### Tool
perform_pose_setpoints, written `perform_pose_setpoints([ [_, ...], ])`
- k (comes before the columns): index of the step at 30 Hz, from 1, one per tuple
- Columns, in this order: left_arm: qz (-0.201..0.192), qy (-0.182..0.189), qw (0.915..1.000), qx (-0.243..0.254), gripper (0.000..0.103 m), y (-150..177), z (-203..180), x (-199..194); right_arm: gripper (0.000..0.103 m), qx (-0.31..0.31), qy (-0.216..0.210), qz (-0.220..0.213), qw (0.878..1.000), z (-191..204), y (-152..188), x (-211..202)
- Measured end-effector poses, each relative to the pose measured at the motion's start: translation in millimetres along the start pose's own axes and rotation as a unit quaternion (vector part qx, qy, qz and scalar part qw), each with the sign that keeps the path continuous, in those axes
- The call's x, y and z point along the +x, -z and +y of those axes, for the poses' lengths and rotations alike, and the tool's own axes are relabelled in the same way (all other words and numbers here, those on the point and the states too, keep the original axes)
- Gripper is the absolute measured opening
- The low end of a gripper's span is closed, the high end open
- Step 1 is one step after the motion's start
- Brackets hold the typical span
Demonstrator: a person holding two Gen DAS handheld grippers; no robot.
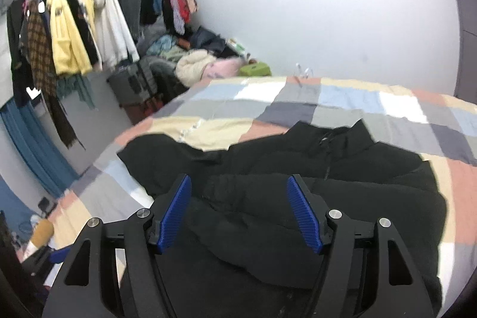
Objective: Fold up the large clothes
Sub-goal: 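Release the sleeve onto the jacket body and withdraw the right gripper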
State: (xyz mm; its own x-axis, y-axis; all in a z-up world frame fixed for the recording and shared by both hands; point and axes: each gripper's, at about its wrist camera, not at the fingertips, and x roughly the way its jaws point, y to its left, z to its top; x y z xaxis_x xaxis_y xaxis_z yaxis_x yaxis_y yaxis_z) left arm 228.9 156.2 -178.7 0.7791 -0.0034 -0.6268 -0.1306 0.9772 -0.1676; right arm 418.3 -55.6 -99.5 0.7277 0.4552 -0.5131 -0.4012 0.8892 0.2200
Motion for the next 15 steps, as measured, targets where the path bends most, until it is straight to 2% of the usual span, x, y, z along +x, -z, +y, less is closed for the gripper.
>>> perform_pose_setpoints([
  [7, -0.021, 0.011, 0.9997, 0.003, 0.103, -3, -20, -35, 0.066, -0.025, 0.023, -0.047, 0.998, 8, 1, -68],
  [15, -0.035, 0.02, 0.9989, 0.023, 0.103, 4, -45, -62, 0.066, -0.032, 0.051, -0.083, 0.995, 15, 26, -131],
])
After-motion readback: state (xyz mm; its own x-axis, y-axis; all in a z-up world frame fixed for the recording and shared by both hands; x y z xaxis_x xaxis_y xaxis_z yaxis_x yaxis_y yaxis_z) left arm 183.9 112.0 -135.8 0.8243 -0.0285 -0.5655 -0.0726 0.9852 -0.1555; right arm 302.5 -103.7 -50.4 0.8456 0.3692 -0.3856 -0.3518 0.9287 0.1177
